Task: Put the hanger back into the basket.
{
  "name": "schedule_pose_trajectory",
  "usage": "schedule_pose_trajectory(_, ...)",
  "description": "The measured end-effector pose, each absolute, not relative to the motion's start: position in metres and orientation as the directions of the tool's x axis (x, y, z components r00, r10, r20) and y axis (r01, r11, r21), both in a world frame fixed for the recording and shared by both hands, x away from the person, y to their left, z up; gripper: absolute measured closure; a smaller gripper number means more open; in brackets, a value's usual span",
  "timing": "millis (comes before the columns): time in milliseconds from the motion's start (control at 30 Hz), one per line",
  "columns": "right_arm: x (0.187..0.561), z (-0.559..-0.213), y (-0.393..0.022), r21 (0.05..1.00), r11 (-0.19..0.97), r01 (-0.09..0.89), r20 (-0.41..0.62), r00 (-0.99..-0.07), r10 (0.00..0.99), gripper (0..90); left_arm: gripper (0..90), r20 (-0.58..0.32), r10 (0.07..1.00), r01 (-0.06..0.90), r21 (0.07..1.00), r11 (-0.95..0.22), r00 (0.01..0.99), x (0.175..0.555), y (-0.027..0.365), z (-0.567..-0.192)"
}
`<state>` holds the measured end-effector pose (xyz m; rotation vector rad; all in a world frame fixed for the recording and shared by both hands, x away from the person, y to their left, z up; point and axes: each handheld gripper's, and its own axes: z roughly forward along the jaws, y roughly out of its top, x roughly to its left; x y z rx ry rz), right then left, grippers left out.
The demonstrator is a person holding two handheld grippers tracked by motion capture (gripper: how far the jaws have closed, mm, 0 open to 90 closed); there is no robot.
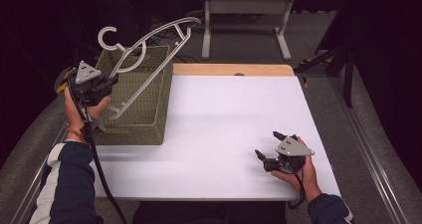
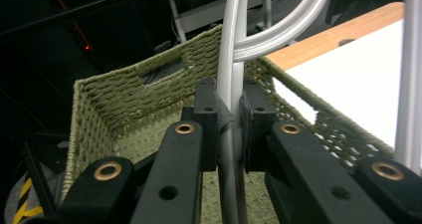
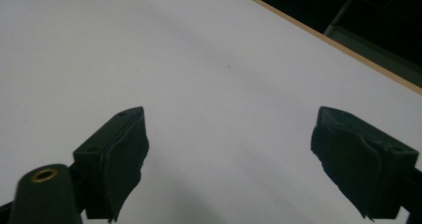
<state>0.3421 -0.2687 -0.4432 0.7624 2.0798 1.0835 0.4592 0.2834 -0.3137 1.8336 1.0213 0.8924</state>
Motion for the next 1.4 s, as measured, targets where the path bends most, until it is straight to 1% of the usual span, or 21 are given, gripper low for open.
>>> schedule_pose_trajectory(233,0.343,-0.445,-0.268,0.848,0.491,0.199,-0.282,-0.615,0.736,14.9,81.0,0.172,0.901,0.323,0.893,-0.313,0.398,0.474,0.294,-0.318)
schedule_pose_trajectory(333,0.343,-0.447,-0.267,0.845,0.494,0.204,-0.28,-0.618,0.735,14.9,80.6,0.204,0.901,0.352,0.87,-0.346,0.383,0.482,0.297,-0.318)
schedule_pose_trajectory(400,0.343,-0.447,-0.266,0.842,0.499,0.205,-0.282,-0.622,0.731,14.9,79.5,0.204,0.912,0.393,0.853,-0.345,0.357,0.489,0.3,-0.32)
schedule_pose_trajectory(500,0.343,-0.447,-0.266,0.839,0.504,0.203,-0.287,-0.622,0.728,15.0,80.0,0.189,0.907,0.398,0.851,-0.342,0.376,0.494,0.304,-0.322)
schedule_pose_trajectory(667,0.344,-0.449,-0.266,0.836,0.506,0.213,-0.283,-0.624,0.728,15.3,79.2,0.215,0.915,0.455,0.814,-0.361,0.342,0.505,0.306,-0.33)
schedule_pose_trajectory(700,0.344,-0.449,-0.265,0.834,0.508,0.213,-0.283,-0.625,0.727,15.3,78.4,0.211,0.919,0.488,0.796,-0.359,0.333,0.509,0.309,-0.335)
schedule_pose_trajectory(733,0.344,-0.449,-0.265,0.833,0.511,0.212,-0.286,-0.626,0.725,15.4,75.2,0.211,0.919,0.488,0.796,-0.359,0.333,0.509,0.309,-0.335)
schedule_pose_trajectory(767,0.344,-0.449,-0.265,0.833,0.511,0.212,-0.286,-0.626,0.725,15.4,75.2,0.218,0.92,0.52,0.771,-0.366,0.325,0.513,0.312,-0.339)
schedule_pose_trajectory(800,0.343,-0.449,-0.264,0.83,0.516,0.209,-0.289,-0.631,0.72,15.4,69.1,0.218,0.919,0.53,0.763,-0.371,0.33,0.514,0.314,-0.342)
schedule_pose_trajectory(867,0.343,-0.449,-0.264,0.829,0.52,0.208,-0.292,-0.633,0.717,15.5,67.3,0.217,0.917,0.545,0.749,-0.376,0.334,0.514,0.317,-0.347)
schedule_pose_trajectory(1000,0.344,-0.449,-0.264,0.83,0.518,0.208,-0.29,-0.632,0.719,15.7,60.0,0.22,0.915,0.534,0.756,-0.379,0.338,0.51,0.32,-0.348)
schedule_pose_trajectory(1100,0.343,-0.45,-0.263,0.828,0.522,0.207,-0.293,-0.634,0.716,15.8,59.7,0.233,0.911,0.511,0.768,-0.387,0.339,0.507,0.319,-0.344)
schedule_pose_trajectory(1333,0.343,-0.448,-0.263,0.833,0.515,0.202,-0.29,-0.634,0.717,16.0,55.5,0.217,0.9,0.432,0.819,-0.378,0.377,0.498,0.307,-0.338)
schedule_pose_trajectory(1400,0.342,-0.448,-0.264,0.837,0.51,0.201,-0.286,-0.633,0.719,16.0,51.4,0.216,0.899,0.408,0.833,-0.373,0.381,0.495,0.301,-0.337)
